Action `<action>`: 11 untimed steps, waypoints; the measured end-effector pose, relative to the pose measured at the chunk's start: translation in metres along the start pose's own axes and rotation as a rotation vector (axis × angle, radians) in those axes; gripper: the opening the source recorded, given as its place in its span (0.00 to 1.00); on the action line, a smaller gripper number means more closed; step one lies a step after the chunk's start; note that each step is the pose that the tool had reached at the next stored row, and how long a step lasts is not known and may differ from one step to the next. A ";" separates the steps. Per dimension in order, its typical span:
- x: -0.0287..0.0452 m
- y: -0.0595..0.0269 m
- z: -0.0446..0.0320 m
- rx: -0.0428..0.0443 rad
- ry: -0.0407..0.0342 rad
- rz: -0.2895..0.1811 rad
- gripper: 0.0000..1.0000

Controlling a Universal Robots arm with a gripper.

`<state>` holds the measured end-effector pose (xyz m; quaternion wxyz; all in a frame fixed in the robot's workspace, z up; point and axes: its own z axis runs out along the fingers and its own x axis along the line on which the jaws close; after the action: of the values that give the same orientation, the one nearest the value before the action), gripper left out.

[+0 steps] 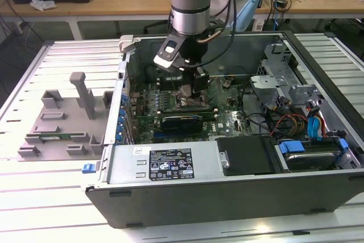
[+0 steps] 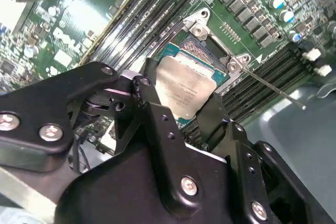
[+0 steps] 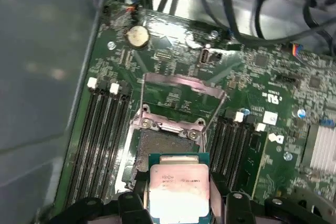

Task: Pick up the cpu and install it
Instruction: 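Place the cpu into insertion slot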

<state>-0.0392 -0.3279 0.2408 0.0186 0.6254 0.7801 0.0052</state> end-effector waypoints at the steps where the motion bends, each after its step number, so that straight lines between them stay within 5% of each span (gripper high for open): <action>1: 0.0000 0.0001 0.0001 0.0013 -0.0019 0.062 0.54; 4: 0.0023 0.0007 0.0007 0.0031 -0.0044 0.140 0.54; 5: 0.0046 0.0040 0.0079 0.0040 -0.0057 0.181 0.54; 8: 0.0118 0.0062 0.0211 0.0064 -0.0224 0.184 0.54; 11: 0.0124 0.0060 0.0301 0.0068 -0.0245 0.196 0.54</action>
<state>-0.0351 -0.3150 0.2106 0.0254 0.6987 0.7149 -0.0033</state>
